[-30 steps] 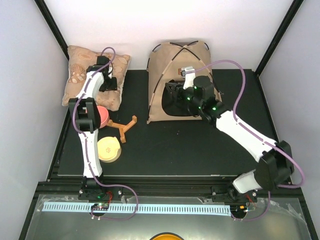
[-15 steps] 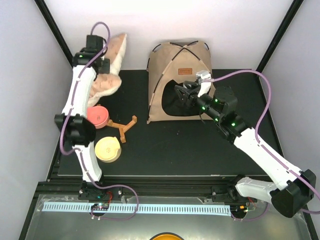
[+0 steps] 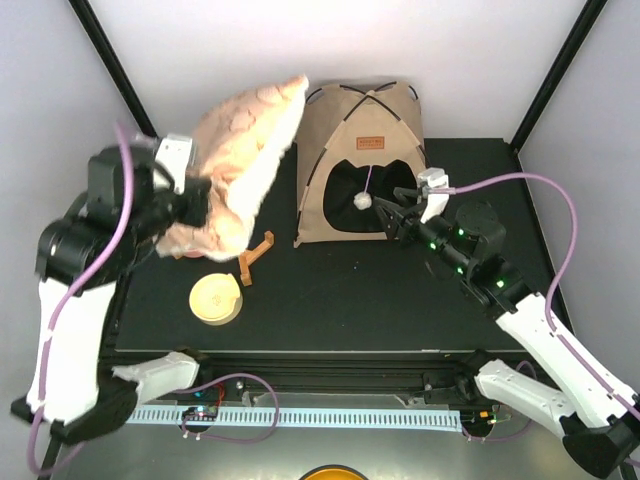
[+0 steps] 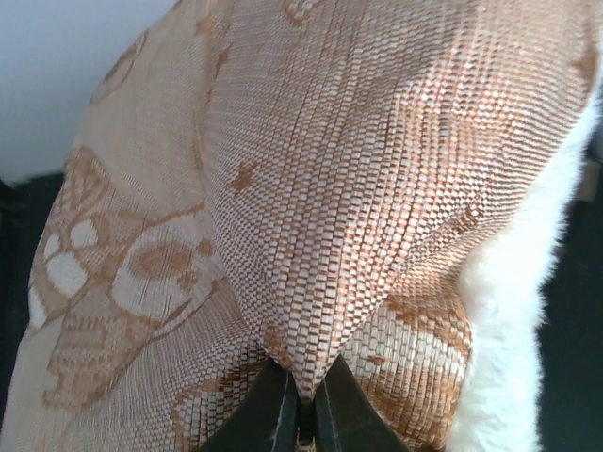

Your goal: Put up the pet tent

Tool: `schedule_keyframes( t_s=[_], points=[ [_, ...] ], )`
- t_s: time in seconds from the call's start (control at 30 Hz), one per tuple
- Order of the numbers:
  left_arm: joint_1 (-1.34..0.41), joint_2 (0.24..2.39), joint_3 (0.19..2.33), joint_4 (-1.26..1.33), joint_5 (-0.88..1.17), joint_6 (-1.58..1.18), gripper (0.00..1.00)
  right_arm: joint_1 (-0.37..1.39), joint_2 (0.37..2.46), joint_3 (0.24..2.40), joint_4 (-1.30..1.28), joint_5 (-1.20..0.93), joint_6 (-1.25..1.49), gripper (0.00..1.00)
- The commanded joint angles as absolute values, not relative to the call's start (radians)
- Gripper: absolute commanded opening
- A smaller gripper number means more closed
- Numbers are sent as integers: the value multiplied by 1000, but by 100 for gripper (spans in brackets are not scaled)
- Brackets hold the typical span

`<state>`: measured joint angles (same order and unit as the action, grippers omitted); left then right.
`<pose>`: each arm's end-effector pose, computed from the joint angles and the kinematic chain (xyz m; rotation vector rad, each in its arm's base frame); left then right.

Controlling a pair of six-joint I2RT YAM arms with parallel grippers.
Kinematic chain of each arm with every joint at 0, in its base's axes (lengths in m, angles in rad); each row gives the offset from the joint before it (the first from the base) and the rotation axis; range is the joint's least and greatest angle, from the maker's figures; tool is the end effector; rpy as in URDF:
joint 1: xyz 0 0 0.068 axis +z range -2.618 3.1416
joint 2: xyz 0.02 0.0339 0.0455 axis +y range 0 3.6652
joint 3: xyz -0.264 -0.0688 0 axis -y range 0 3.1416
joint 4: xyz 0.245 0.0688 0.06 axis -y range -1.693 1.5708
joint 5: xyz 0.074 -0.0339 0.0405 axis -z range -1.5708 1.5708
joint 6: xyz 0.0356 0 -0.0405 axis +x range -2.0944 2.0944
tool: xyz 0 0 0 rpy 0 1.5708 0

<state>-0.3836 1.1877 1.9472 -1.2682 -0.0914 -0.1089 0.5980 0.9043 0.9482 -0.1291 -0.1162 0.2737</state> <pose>0.1433 -0.0543 0.5173 0.2298 2.0710 -0.2058 0.1695 0.1204 0.3824 -0.3660 1.6717 0.7526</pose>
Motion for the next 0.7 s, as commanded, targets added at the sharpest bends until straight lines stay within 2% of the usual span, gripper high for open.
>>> schedule_keyframes(
  t_s=[0.0,0.07,0.17,0.3,0.43,0.5,0.57,0.67],
  points=[
    [-394,991,1708,-1168,276,-276,2,598,819,902,-235,-107,283,61],
    [-412,937,1530,-1038,463,-375,2,599,798,888,-273,-124,313,61],
    [-515,877,1265,-757,572,-582,1,598,789,865,-343,-182,368,62],
    [-716,869,1031,-365,470,-773,2,599,791,802,-416,-282,447,64],
    [-889,1018,965,-141,373,-838,4,598,764,703,-451,-236,538,70],
    [-954,1116,956,-25,369,-825,21,599,738,666,-489,-120,602,74],
    [-997,1191,968,12,349,-816,58,598,714,641,-533,14,650,77],
    [-1008,1219,1017,-103,296,-750,84,598,701,631,-582,133,650,84]
  ],
)
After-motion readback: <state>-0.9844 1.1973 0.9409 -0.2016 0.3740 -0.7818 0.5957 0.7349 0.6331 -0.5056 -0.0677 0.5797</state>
